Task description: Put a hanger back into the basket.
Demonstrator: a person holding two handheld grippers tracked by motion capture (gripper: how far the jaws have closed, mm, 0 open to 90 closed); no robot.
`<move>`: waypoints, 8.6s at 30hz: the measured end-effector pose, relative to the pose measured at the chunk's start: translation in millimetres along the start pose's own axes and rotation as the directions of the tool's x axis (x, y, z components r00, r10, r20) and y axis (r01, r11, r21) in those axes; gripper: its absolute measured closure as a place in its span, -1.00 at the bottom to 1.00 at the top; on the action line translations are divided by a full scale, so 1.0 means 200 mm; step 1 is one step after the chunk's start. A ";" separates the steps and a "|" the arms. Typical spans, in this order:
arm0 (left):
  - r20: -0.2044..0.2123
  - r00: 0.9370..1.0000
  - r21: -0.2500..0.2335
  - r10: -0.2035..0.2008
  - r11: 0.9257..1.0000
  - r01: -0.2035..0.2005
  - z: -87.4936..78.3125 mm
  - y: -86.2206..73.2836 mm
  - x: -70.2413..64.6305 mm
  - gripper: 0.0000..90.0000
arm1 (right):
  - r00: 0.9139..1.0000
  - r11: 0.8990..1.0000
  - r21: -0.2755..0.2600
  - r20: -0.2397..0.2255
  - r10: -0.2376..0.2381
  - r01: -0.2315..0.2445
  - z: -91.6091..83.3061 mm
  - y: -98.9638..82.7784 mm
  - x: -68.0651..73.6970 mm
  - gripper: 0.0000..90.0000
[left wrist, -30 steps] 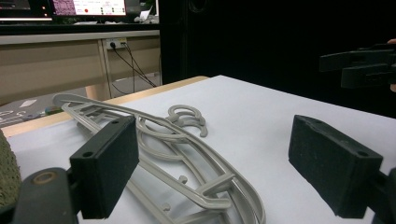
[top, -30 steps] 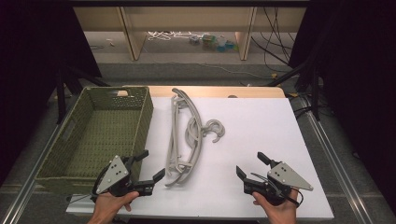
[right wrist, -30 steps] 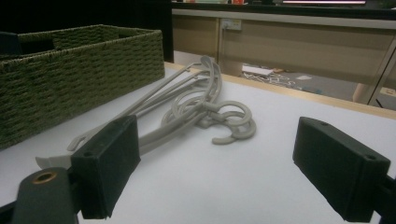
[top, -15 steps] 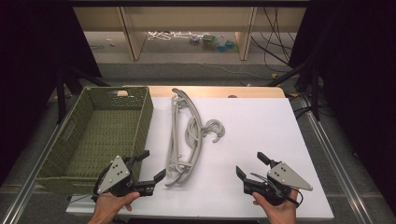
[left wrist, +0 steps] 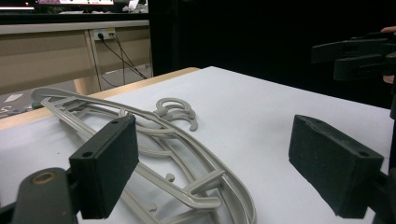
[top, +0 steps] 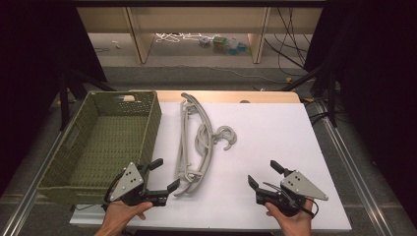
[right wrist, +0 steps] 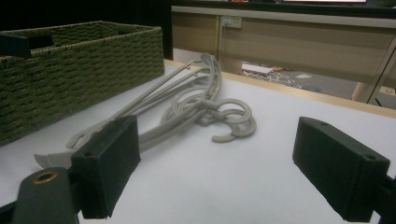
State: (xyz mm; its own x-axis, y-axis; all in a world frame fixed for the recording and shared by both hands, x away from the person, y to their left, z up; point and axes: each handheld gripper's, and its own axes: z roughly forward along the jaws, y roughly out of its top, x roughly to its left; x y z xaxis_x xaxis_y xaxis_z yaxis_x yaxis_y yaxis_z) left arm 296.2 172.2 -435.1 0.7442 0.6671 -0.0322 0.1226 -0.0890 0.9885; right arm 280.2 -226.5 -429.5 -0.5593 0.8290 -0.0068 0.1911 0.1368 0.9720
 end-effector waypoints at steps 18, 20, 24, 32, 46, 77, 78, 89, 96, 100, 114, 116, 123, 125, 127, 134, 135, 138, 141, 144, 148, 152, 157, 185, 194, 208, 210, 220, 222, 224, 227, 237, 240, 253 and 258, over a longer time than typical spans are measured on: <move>0.038 0.999 0.344 -0.007 0.939 -0.007 0.28 0.15 -0.06 -0.62 | 1.000 1.000 0.020 -0.003 0.002 -0.002 0.01 0.00 0.01 -0.64; 0.037 0.999 0.379 -0.016 0.925 0.001 0.33 0.17 -0.06 -0.59 | 1.000 0.999 0.033 -0.007 0.015 -0.014 0.00 0.00 0.01 -0.64; 0.043 0.998 0.414 -0.041 0.910 0.020 0.41 0.18 -0.05 -0.57 | 1.000 1.000 0.014 -0.018 0.021 -0.021 0.01 -0.01 0.02 -0.64; 0.030 0.997 0.546 -0.074 0.836 0.045 0.65 0.16 0.01 -0.43 | 0.999 1.000 0.014 -0.025 0.022 -0.021 0.01 -0.01 0.02 -0.64; -0.004 0.992 0.673 -0.125 0.733 0.095 0.86 0.11 0.07 -0.08 | 1.000 0.999 0.039 -0.023 0.010 -0.009 0.01 -0.01 0.02 -0.63; -0.051 0.971 0.739 -0.232 0.646 0.194 0.94 0.09 0.17 0.55 | 0.999 0.999 0.041 -0.034 0.008 -0.007 0.01 0.00 0.02 -0.61; -0.044 0.976 0.749 -0.215 0.639 0.175 0.92 0.10 0.19 0.55 | 0.999 0.999 0.041 -0.034 0.008 -0.007 0.01 0.00 0.02 -0.61; -0.151 0.962 0.702 -0.227 0.661 0.266 0.72 0.20 0.27 0.66 | 0.999 0.999 0.049 -0.040 0.004 -0.002 0.01 -0.01 0.02 -0.61; -0.223 0.948 0.666 -0.229 0.675 0.319 0.66 0.20 0.35 0.77 | 0.999 0.999 0.042 -0.048 0.011 -0.009 0.02 -0.01 0.02 -0.61; -0.235 0.942 0.639 -0.241 0.692 0.336 0.65 0.21 0.35 0.79 | 0.999 0.999 0.047 -0.042 0.002 0.000 0.02 -0.01 0.02 -0.61; -0.265 0.898 0.512 -0.353 0.737 0.441 0.57 0.25 0.36 0.82 | 0.998 0.999 0.044 -0.063 0.010 -0.007 0.03 -0.02 0.03 -0.61; -0.258 0.892 0.506 -0.370 0.735 0.451 0.56 0.26 0.36 0.82 | 0.998 0.999 0.044 -0.061 0.011 -0.008 0.03 -0.02 0.03 -0.61; -0.228 0.847 0.431 -0.481 0.730 0.531 0.50 0.30 0.36 0.82 | 0.998 0.998 0.059 -0.056 0.001 0.002 0.03 -0.02 0.03 -0.60; -0.212 0.849 0.405 -0.485 0.746 0.528 0.48 0.32 0.36 0.82 | 0.998 0.998 0.060 -0.056 0.002 0.002 0.03 -0.02 0.03 -0.60; -0.184 0.836 0.384 -0.517 0.745 0.545 0.45 0.35 0.36 0.82 | 0.998 0.998 0.068 -0.056 -0.003 0.006 0.03 -0.02 0.03 -0.60; -0.137 0.841 0.337 -0.524 0.774 0.537 0.35 0.48 0.37 0.82 | 0.999 0.998 0.063 -0.053 -0.002 0.006 0.03 -0.02 0.03 -0.60; -0.131 0.846 0.332 -0.517 0.781 0.529 0.33 0.50 0.38 0.82 | 0.999 0.998 0.061 -0.054 -0.001 0.005 0.03 -0.02 0.03 -0.60; -0.122 0.856 0.316 -0.503 0.798 0.514 0.28 0.57 0.40 0.82 | 0.998 0.998 0.070 -0.057 -0.001 0.005 0.03 -0.02 0.03 -0.60; -0.101 0.862 0.305 -0.497 0.809 0.502 0.22 0.63 0.42 0.82 | 0.998 0.997 0.073 -0.057 0.001 0.004 0.03 -0.02 0.03 -0.60; -0.103 0.879 0.300 -0.466 0.828 0.474 0.15 0.68 0.44 0.82 | 0.999 0.998 0.061 -0.052 -0.001 0.004 0.03 -0.02 0.03 -0.60; -0.117 0.894 0.282 -0.432 0.849 0.447 0.06 0.71 0.48 0.82 | 0.999 0.998 0.059 -0.053 -0.001 0.004 0.03 -0.02 0.03 -0.60; -0.124 0.902 0.260 -0.414 0.863 0.432 -0.02 0.72 0.52 0.82 | 0.998 0.998 0.062 -0.058 0.005 -0.001 0.04 -0.02 0.03 -0.60; -0.139 0.905 0.251 -0.401 0.870 0.424 -0.12 0.69 0.56 0.82 | 0.998 0.998 0.057 -0.061 0.006 -0.002 0.04 -0.02 0.03 -0.60; -0.187 0.938 0.356 -0.293 0.869 0.343 -0.51 0.51 0.59 0.82 | 0.998 0.996 0.085 -0.058 -0.002 0.007 0.05 -0.03 0.03 -0.60; -0.184 0.945 0.407 -0.271 0.854 0.324 -0.51 0.49 0.61 0.82 | 0.998 0.996 0.086 -0.058 -0.004 0.009 0.06 -0.03 0.03 -0.60; -0.148 0.973 0.545 -0.179 0.806 0.231 -0.53 0.45 0.84 0.81 | 0.998 0.996 0.087 -0.057 -0.005 0.010 0.06 -0.03 0.03 -0.60; -0.150 0.970 0.536 -0.191 0.809 0.242 -0.53 0.42 0.86 0.81 | 0.999 0.997 0.082 -0.054 -0.003 0.008 0.06 -0.03 0.03 -0.60; -0.144 0.973 0.549 -0.178 0.804 0.228 -0.53 0.33 0.93 0.81 | 0.998 0.996 0.090 -0.058 -0.001 0.007 0.07 -0.04 0.03 -0.60; -0.144 0.975 0.565 -0.168 0.795 0.221 -0.53 0.32 0.93 0.81 | 0.998 0.996 0.089 -0.056 -0.002 0.007 0.07 -0.04 0.03 -0.60; -0.152 0.969 0.549 -0.197 0.798 0.248 -0.53 0.31 0.94 0.80 | 0.998 0.996 0.088 -0.055 -0.003 0.008 0.07 -0.04 0.03 -0.60; -0.155 0.966 0.553 -0.206 0.792 0.258 -0.54 0.29 0.94 0.80 | 0.998 0.996 0.088 -0.055 -0.006 0.011 0.07 -0.04 0.03 -0.60; -0.160 0.971 0.626 -0.177 0.743 0.238 -0.53 0.23 0.95 0.77 | 0.998 0.996 0.085 -0.070 0.000 0.006 0.08 -0.04 0.04 -0.59; -0.162 0.971 0.638 -0.177 0.732 0.240 -0.52 0.21 0.94 0.77 | 0.997 0.996 0.088 -0.072 0.003 0.003 0.08 -0.04 0.04 -0.59; -0.163 0.971 0.692 -0.176 0.681 0.240 -0.49 0.16 0.94 0.70 | 0.998 0.995 0.094 -0.068 -0.004 0.011 0.08 -0.04 0.04 -0.59; -0.179 0.969 0.683 -0.170 0.688 0.247 -0.48 0.15 0.94 0.67 | 0.998 0.995 0.096 -0.064 -0.003 0.009 0.08 -0.03 0.04 -0.59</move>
State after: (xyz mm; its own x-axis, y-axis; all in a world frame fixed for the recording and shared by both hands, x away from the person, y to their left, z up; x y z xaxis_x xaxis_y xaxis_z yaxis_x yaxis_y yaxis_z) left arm 376.5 366.6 -396.6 0.5827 0.7942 -0.1725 0.7162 -0.4014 0.5710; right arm 287.2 -212.6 -440.0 -0.6100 0.7924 0.0055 0.2629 0.1959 0.9447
